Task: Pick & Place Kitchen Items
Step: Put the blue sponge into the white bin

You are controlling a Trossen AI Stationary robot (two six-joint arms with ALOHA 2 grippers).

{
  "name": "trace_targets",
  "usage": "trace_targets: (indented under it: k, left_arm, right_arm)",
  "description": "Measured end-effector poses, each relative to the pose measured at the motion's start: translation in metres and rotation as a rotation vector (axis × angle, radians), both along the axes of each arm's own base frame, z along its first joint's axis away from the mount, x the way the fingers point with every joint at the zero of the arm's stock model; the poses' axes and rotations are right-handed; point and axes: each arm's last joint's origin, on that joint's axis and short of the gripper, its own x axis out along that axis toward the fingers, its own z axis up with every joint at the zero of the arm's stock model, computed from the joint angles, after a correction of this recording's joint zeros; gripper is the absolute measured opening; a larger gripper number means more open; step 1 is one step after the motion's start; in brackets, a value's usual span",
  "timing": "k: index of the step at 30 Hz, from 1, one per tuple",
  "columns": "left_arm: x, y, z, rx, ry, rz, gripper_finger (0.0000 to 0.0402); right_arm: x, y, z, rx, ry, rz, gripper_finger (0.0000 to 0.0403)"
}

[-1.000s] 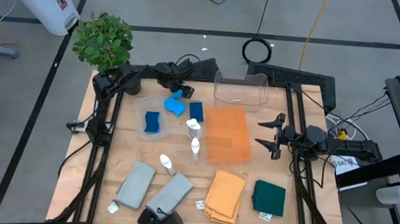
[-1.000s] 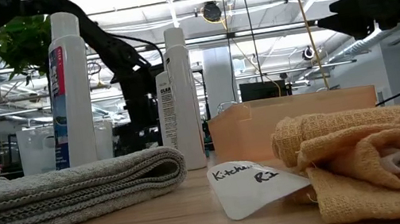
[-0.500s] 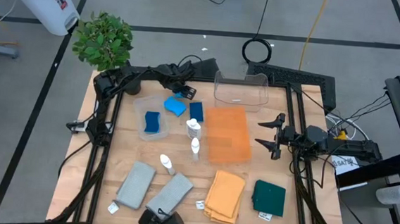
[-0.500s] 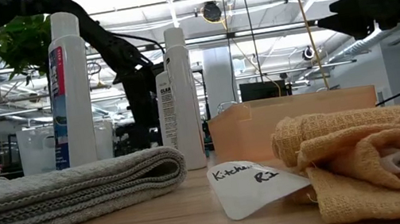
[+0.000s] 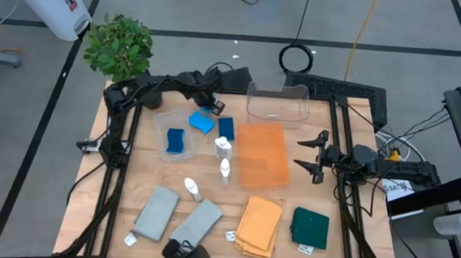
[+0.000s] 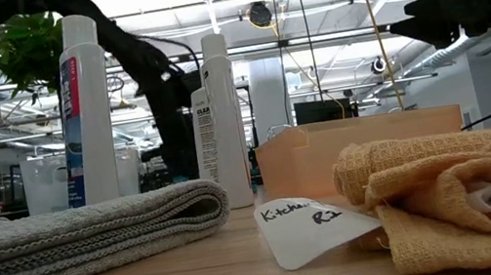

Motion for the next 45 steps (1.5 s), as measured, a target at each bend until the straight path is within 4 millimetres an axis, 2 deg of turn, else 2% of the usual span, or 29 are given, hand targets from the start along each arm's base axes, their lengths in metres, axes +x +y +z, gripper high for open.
trace_targets:
  k: [4,7,15,18,20,23,26,29,33,37,45]
  left_arm:
    - [-0.004,-0.007,0.034,0.052,-0.064,-0.011,0.0019]
    - [-0.009,-0.021,0.061,0.094,-0.09,-0.023,0.0019]
    - [-0.033,-0.098,0.127,0.182,-0.002,-0.059,0.002]
    - [-0.046,-0.129,0.137,0.196,-0.043,-0.053,0.002]
    - [-0.057,-0.147,0.134,0.188,-0.065,-0.021,0.002]
    - [-0.079,-0.172,0.119,0.186,-0.069,0.066,0.002]
    - [-0.101,-0.193,0.093,0.14,-0.083,0.146,0.002]
    - [-0.111,-0.207,0.066,0.117,-0.128,0.196,0.0019]
    - [-0.115,-0.213,0.034,0.096,-0.184,0.228,0.0025]
    - [-0.122,-0.212,0.01,0.083,-0.147,0.262,0.0032]
    - [-0.125,-0.209,0.005,0.07,-0.134,0.248,0.0038]
  right_arm:
    - [0.0,0.0,0.0,0.0,0.001,0.0,0.0279]
    - [0.0,0.0,0.0,0.0,0.001,0.0,0.0279]
    - [0.0,0.0,0.0,0.0,0.0,0.0,0.0279]
    - [0.0,0.0,0.0,0.0,0.001,0.0,0.0279]
    - [0.0,0.0,0.0,0.0,0.001,0.0,0.0279]
    - [0.0,0.0,0.0,0.0,0.0,0.0,0.0279]
    - [0.0,0.0,0.0,0.0,0.0,0.0,0.0279]
    - [0.0,0.0,0.0,0.0,0.0,0.0,0.0279]
    - [0.0,0.0,0.0,0.0,0.0,0.0,0.0279]
    - [0.0,0.0,0.0,0.0,0.001,0.0,0.0279]
    - [0.0,0.0,0.0,0.0,0.0,0.0,0.0279]
